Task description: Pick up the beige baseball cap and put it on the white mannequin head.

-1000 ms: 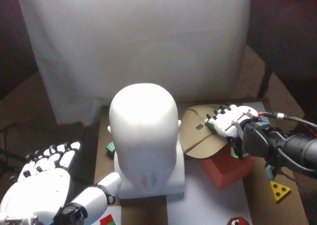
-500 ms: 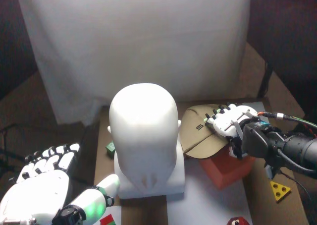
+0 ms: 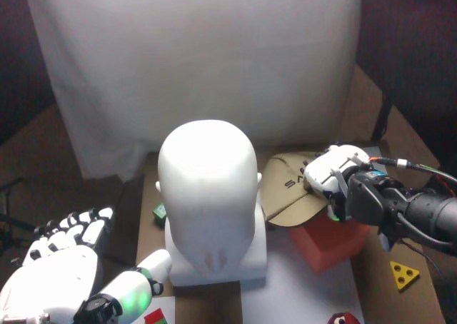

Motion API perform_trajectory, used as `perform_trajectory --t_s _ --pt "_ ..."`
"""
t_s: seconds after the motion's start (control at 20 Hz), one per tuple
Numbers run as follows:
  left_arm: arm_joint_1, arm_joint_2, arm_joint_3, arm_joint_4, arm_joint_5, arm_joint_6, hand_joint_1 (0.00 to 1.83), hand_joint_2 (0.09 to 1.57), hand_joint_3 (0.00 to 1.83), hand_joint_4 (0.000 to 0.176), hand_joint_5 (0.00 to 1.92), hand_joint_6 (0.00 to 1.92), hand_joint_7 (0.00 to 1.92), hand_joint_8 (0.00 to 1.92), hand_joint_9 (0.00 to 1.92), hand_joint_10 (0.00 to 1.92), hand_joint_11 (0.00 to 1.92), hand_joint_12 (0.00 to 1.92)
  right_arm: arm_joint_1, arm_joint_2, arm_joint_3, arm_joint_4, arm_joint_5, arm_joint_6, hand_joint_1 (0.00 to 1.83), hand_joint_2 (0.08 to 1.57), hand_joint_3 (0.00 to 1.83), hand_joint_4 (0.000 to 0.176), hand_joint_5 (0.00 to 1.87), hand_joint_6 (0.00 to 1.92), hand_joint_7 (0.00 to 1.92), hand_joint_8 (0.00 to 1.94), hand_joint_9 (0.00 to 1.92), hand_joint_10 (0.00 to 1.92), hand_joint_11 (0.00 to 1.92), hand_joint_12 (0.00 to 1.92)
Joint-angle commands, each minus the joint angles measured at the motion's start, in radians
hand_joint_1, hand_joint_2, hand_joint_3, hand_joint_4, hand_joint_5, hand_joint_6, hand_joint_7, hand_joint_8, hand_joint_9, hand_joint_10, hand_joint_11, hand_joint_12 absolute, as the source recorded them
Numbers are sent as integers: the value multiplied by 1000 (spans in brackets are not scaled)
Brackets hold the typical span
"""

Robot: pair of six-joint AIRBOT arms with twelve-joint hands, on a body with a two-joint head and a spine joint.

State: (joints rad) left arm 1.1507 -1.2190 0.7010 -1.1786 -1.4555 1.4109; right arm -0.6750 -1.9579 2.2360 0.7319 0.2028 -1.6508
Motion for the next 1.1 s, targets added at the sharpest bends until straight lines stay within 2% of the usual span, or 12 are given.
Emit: perform_trajectory --t_s 0.0,0.05,0.15,0.35,0.55,0.6,0.7,0.75,0.8,0.9,1.05 --pt "-6 -4 -1 49 -98 -8 0 1124 0 38 78 0 63 0 22 0 0 288 8 2 12 -11 82 -3 1487 1176 0 0 746 922 872 829 840 1220 721 1630" --pt "-6 -5 -2 47 -103 -8 0 1125 0 38 77 0 63 0 21 0 0 289 8 2 13 -11 84 -2 1483 1146 0 0 783 1018 913 935 873 1239 810 1666" --pt "-6 -6 -2 43 -111 -8 0 1124 0 38 78 0 65 1 21 0 0 291 7 2 14 -11 94 -2 1382 1124 0 0 878 1002 973 988 925 1316 973 1487" --pt "-5 -5 0 43 -115 -8 0 1125 0 37 84 2 70 1 22 0 0 285 6 4 16 -56 190 45 1371 1150 1 0 821 1053 902 1126 893 1370 956 1464" --pt "-3 -4 -2 43 -116 -8 0 1127 1 38 86 1 70 0 21 0 0 308 25 10 20 -127 316 109 1371 1147 0 0 840 1040 909 1105 892 1373 935 1452" --pt "-2 -4 -3 43 -119 -13 0 1129 1 38 86 0 70 0 27 2 0 336 30 12 20 -154 352 125 1463 1130 0 0 849 967 911 1038 875 1277 907 1561" --pt "-2 -5 -4 39 -119 -16 0 1130 1 38 89 2 70 1 36 5 0 347 42 20 20 -154 403 130 1486 1121 0 0 844 955 937 974 891 1229 896 1596" --pt "-2 -5 -4 39 -119 -16 0 1130 1 38 91 1 68 0 36 3 0 337 49 26 17 -154 424 139 1398 1130 2 0 844 1017 952 1004 915 1318 938 1486" --pt "-1 -5 -5 39 -120 -16 0 1130 1 38 91 1 67 0 35 2 0 335 57 41 1 -154 459 146 1469 1121 0 0 846 958 947 970 900 1241 913 1566" --pt "0 -6 -6 40 -122 -16 0 1131 1 38 91 1 66 1 35 2 0 333 70 88 -62 -173 538 173 1486 1119 0 0 845 945 952 956 892 1222 899 1591" --pt "8 -5 -11 43 -130 -16 0 1132 1 38 91 1 67 1 35 2 0 331 93 131 -134 -317 672 191 1487 1119 0 0 840 960 956 948 885 1226 902 1584"
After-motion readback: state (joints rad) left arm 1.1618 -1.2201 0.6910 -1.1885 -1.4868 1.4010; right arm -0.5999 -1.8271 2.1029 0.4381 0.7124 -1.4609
